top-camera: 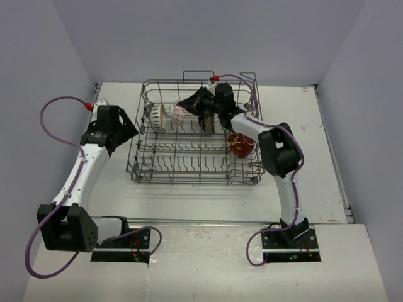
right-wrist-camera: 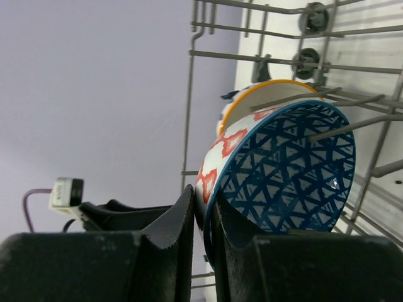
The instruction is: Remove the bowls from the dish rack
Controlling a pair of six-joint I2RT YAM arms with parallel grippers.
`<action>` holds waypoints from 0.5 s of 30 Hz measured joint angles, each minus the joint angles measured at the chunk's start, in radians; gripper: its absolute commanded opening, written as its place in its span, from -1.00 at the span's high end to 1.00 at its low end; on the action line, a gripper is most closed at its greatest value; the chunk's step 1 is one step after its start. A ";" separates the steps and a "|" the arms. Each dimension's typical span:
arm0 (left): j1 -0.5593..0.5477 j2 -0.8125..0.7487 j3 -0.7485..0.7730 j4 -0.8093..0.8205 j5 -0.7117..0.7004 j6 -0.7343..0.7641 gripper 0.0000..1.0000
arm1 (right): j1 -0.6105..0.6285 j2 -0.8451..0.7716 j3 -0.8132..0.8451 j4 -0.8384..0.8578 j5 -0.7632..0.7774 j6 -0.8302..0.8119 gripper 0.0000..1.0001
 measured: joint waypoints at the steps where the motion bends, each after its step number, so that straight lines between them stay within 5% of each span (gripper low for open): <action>1: 0.000 0.000 0.000 0.000 0.000 0.000 -0.76 | -0.003 -0.005 -0.008 0.025 -0.011 0.014 1.00; 15: 0.000 0.000 0.012 -0.003 -0.001 0.000 -0.77 | -0.023 -0.013 -0.004 0.166 -0.083 0.130 1.00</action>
